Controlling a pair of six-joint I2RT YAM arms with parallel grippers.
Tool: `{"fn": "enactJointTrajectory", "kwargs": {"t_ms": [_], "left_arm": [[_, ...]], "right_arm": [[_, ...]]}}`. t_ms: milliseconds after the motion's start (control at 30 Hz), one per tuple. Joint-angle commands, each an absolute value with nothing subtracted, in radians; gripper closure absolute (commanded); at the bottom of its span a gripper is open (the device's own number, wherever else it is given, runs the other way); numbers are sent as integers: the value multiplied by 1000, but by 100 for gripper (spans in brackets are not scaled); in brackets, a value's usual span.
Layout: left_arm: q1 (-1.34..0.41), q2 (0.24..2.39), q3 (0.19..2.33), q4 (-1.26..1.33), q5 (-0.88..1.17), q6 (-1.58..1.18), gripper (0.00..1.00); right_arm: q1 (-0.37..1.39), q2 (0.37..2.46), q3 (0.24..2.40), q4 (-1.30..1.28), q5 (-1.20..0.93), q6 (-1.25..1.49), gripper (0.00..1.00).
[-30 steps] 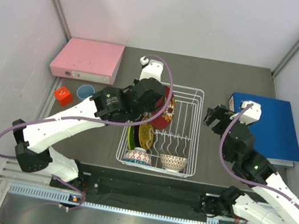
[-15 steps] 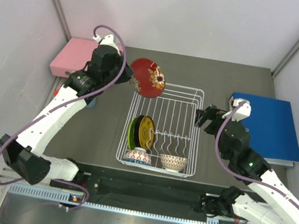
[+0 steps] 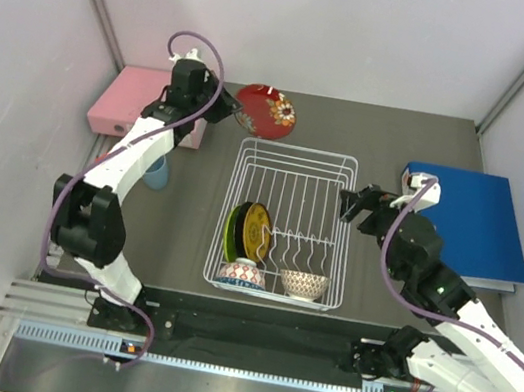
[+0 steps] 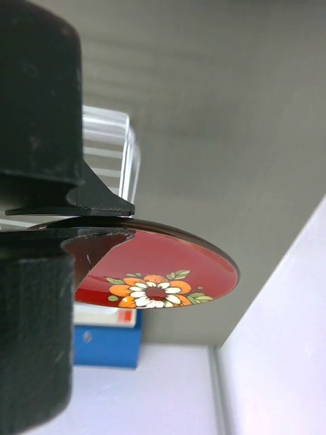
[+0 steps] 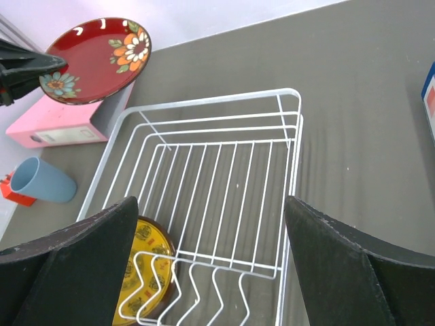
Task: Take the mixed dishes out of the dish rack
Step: Place the plate at the center of the board.
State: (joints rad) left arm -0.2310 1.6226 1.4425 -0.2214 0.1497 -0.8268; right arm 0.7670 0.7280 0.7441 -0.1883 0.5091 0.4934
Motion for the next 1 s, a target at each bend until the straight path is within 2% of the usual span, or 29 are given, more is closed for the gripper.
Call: {"fn": "enactJointTrajectory", "kwargs": {"t_ms": [0, 300, 467, 633, 767, 900, 967], "left_arm": [[-166, 1649, 1509, -90, 161, -844, 100], [-89, 1805, 1589, -26, 255, -906, 100], [-87, 1773, 1551, -15, 259, -891, 100], [-87, 1593, 1477, -173, 123, -767, 100], [-92, 1363, 1274, -267, -45, -768, 100], [-144, 1122, 1175, -396, -198, -729, 100], [-153, 1080, 1155, -437, -241, -704, 100]], "right_arm": [[753, 707, 719, -141, 494, 492, 12], [749, 745, 704, -110, 453, 492, 12], [746, 733, 690, -115, 465, 491, 12], [745, 745, 680, -104, 465, 497, 12], [741, 768, 666, -84, 450, 500, 12], [741, 788, 664, -65, 414, 508, 13], [741, 796, 658, -48, 394, 509, 13]]}}
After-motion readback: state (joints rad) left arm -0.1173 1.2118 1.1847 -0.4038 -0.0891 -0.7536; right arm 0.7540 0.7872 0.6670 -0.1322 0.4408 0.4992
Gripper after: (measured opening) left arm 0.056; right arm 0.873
